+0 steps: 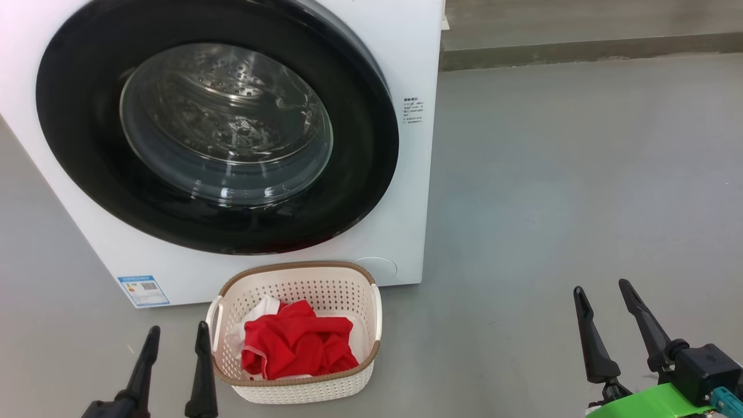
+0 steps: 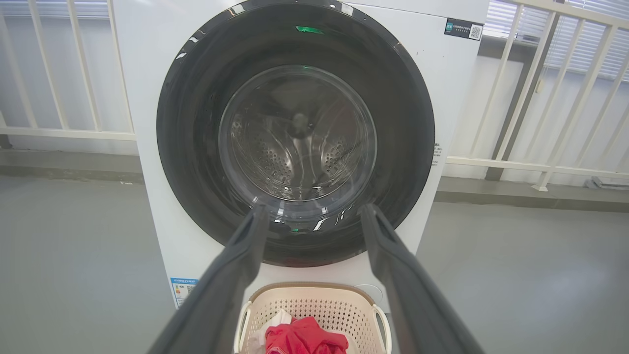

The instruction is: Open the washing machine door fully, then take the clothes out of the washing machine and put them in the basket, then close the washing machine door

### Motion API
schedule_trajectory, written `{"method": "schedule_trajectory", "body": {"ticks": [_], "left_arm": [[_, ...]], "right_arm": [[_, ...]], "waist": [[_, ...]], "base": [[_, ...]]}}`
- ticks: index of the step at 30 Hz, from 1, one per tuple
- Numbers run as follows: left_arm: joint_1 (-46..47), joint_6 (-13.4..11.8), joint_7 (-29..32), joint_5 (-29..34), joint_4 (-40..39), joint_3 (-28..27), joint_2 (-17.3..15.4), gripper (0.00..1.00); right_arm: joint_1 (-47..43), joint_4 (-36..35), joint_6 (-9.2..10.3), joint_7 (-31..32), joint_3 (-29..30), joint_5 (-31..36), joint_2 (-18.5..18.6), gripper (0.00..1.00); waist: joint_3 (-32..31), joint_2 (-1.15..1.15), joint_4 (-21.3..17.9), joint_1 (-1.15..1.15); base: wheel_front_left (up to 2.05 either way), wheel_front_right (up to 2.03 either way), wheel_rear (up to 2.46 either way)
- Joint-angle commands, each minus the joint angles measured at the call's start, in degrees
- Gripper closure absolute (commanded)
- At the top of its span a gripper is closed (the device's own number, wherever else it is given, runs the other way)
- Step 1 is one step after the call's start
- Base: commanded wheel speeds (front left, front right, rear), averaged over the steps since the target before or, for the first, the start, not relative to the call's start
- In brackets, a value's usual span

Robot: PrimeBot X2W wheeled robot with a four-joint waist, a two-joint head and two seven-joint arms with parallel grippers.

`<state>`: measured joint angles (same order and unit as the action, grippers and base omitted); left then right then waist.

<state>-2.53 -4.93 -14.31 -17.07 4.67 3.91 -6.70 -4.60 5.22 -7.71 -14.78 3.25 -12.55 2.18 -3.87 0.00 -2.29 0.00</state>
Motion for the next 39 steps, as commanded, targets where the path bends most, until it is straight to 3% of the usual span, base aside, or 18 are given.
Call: {"method": "schedule_trajectory", "body": {"ticks": [1,16,17,24,28,39], "left_arm": [[0.7,0.3,-0.7,1.2,-1.0,-2.4,-0.4,0.00],[0.9,2.0,-0.7,3.4,-3.0,-4.1,0.7,0.00],[0.0,1.5,0.0,3.0,-1.5,-2.1,1.0,1.00],[-0.5,1.7,0.8,1.2,2.0,-2.1,1.9,1.00],[-0.3,2.0,1.5,-1.3,2.2,-2.3,2.0,1.00],[0.5,3.0,3.2,-8.2,2.8,-3.0,2.1,1.00]], "right_arm": [[0.8,-1.8,0.22,-0.2,-1.2,-0.1,0.7,0.00],[0.8,-2.1,0.22,-0.2,-1.1,-0.1,0.7,0.00],[0.0,-0.4,0.00,0.0,0.0,0.0,0.0,1.00],[-0.9,3.0,-0.01,0.6,-0.4,-1.8,-0.7,1.00],[-0.6,3.1,0.00,1.2,-0.3,-4.5,-0.6,1.00],[0.5,3.7,0.02,2.8,-0.2,-11.7,-0.3,1.00]], "waist": [[-0.1,0.00,-0.1,0.00],[0.6,0.00,-0.3,0.00],[0.6,0.00,-0.3,0.00],[0.7,0.00,-0.3,0.01],[0.7,0.00,-0.2,0.13],[1.1,0.00,0.1,0.00]], "base": [[0.00,0.00,0.00],[0.00,0.00,0.00],[0.00,0.00,0.00],[0.00,0.00,0.00],[0.00,0.00,0.00],[0.00,0.00,0.00]]}}
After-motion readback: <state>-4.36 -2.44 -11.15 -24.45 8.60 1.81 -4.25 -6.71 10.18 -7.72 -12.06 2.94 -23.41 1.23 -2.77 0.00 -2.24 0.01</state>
